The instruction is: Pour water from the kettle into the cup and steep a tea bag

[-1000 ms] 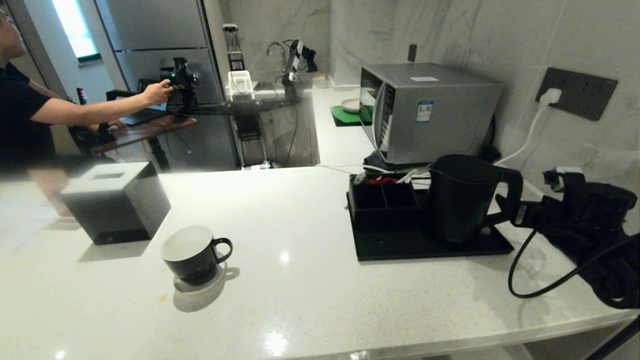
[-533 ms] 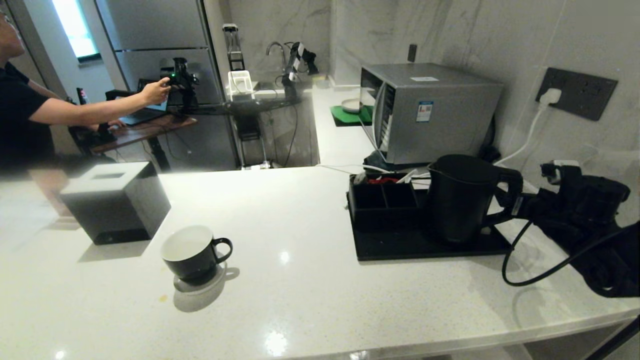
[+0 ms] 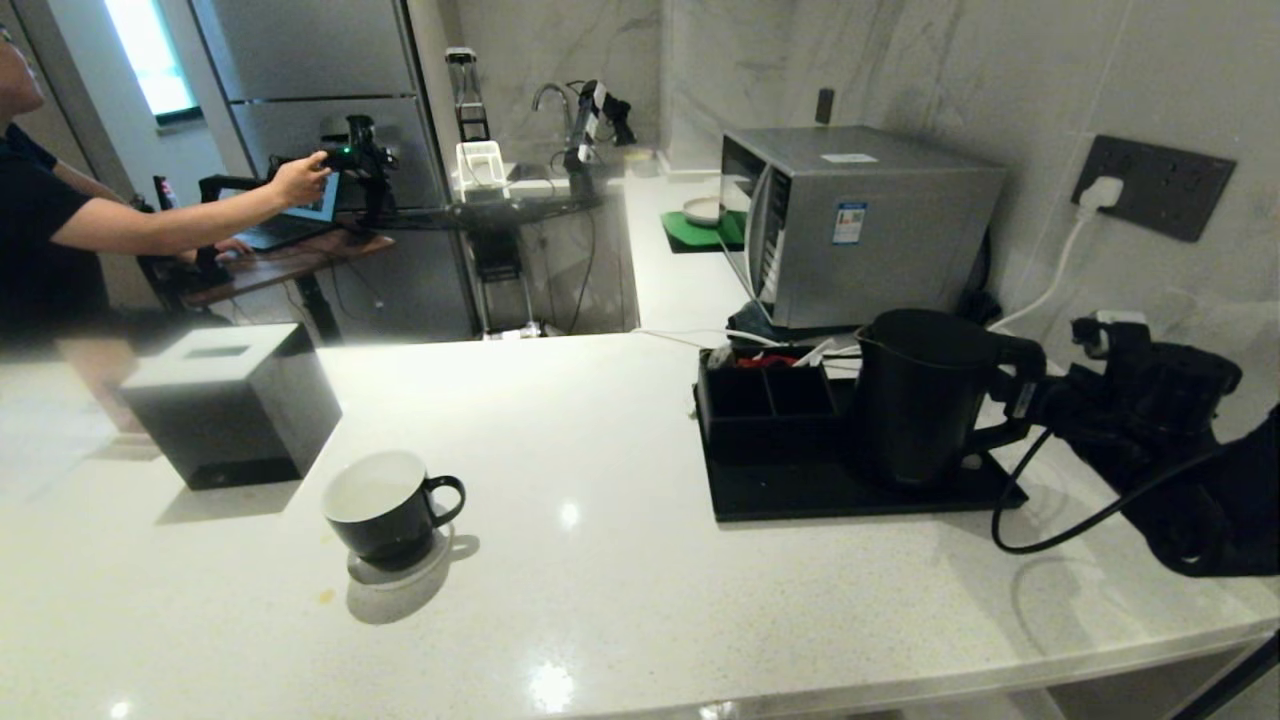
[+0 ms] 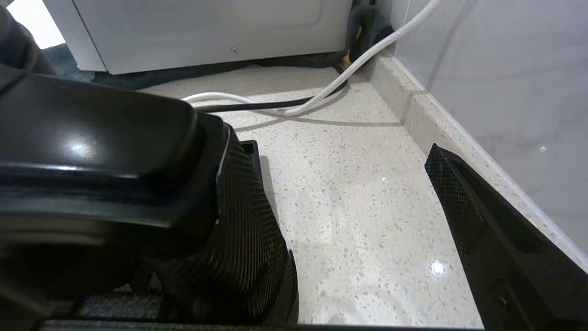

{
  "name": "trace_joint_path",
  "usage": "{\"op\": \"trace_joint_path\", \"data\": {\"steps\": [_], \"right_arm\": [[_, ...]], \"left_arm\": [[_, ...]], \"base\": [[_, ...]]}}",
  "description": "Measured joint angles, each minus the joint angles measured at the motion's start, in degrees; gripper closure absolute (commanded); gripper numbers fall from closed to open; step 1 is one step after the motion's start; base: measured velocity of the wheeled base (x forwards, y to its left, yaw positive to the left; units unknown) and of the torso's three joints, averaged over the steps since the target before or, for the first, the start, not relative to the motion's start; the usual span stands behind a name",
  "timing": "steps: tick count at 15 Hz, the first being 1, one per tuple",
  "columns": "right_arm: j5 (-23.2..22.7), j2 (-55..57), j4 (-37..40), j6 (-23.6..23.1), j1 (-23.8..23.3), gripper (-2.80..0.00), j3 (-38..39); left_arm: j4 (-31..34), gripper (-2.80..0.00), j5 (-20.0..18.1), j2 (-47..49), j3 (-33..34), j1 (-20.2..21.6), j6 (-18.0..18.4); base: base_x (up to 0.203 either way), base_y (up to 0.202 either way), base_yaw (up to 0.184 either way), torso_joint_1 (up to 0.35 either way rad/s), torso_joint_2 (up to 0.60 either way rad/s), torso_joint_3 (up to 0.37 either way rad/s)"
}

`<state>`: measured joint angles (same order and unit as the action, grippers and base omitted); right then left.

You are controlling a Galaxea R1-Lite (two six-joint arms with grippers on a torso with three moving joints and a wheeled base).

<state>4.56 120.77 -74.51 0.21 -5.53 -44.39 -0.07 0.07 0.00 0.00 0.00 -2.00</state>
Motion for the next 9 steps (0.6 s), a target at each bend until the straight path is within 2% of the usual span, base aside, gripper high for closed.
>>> {"op": "trace_joint_path", "data": {"steps": [9], "right_arm": [[0.0, 1.6, 0.0, 0.0, 0.2, -2.80, -3.2]], "left_arm": [[0.0, 0.00, 0.0, 0.0, 0.0, 0.0, 0.0]], "base": [[0.000, 0.000, 0.000, 0.000, 0.00, 0.000]]}}
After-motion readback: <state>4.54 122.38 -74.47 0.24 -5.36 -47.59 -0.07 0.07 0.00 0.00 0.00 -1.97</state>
